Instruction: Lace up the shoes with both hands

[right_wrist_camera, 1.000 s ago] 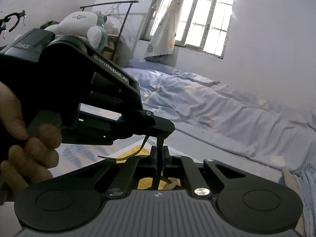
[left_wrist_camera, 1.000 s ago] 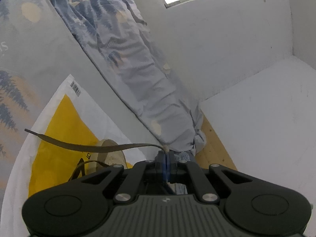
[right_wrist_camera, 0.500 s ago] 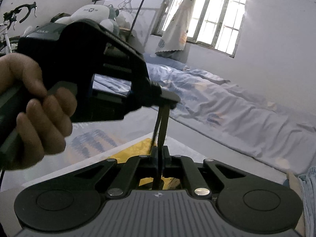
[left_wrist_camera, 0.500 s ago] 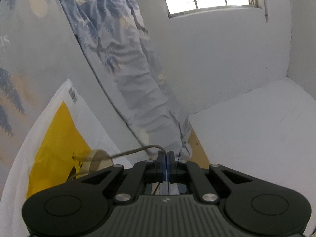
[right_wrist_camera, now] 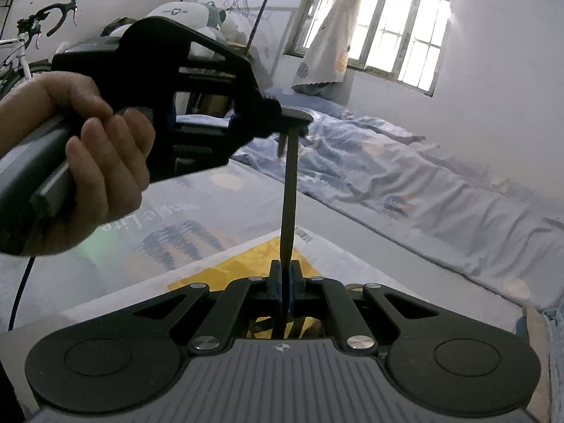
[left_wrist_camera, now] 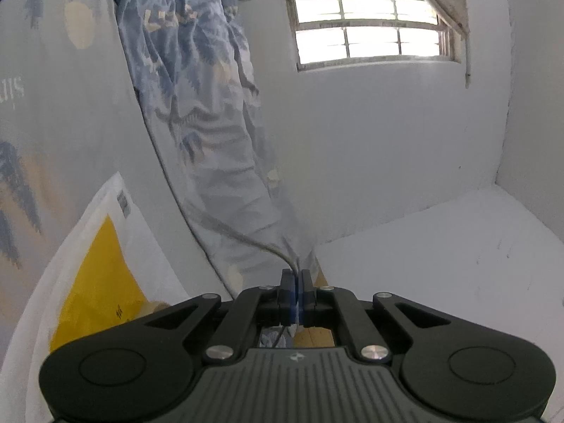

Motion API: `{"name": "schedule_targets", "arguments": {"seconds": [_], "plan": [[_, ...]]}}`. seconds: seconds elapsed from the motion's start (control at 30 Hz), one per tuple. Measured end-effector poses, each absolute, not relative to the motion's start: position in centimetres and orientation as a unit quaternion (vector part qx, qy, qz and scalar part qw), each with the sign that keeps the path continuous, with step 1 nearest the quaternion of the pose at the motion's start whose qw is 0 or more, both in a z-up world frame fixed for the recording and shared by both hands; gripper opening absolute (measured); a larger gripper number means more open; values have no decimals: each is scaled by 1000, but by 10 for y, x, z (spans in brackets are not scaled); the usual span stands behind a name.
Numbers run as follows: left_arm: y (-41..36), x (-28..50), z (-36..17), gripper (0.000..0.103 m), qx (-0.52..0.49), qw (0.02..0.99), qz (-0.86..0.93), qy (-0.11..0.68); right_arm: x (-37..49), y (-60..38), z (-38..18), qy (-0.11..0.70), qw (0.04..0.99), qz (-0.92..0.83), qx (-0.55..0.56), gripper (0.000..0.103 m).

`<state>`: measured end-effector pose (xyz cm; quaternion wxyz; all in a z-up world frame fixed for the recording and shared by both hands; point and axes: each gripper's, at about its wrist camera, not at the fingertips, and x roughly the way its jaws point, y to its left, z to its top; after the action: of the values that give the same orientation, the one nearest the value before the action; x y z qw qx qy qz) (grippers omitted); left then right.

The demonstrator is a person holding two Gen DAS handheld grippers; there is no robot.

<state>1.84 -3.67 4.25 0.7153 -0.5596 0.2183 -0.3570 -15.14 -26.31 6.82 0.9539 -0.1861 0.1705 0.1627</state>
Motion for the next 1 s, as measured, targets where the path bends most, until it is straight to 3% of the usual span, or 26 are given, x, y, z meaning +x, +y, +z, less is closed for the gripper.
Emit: {"name": "schedule_targets", "arguments": {"seconds": [0.3,0.43,0.47,0.57,0.6,1.0], "plan": [[-24,20,47,0,-568,727,-337,187,-147,-266,64,188,949,168,-188,3],[-29,18,59,0,-514,772,-322,188,-145,-271,65,201,950,179,-157,5],[-32,18,63,0,-497,784,-320,191,-145,-272,66,199,951,181,-153,11],[-43,17,73,0,-448,808,-325,199,-147,-273,69,191,954,185,-142,44],[-46,15,76,0,-433,818,-321,202,-149,-274,71,187,955,186,-136,47],[-98,-3,78,0,-341,807,-410,254,-151,-287,88,150,973,158,-73,46]]}}
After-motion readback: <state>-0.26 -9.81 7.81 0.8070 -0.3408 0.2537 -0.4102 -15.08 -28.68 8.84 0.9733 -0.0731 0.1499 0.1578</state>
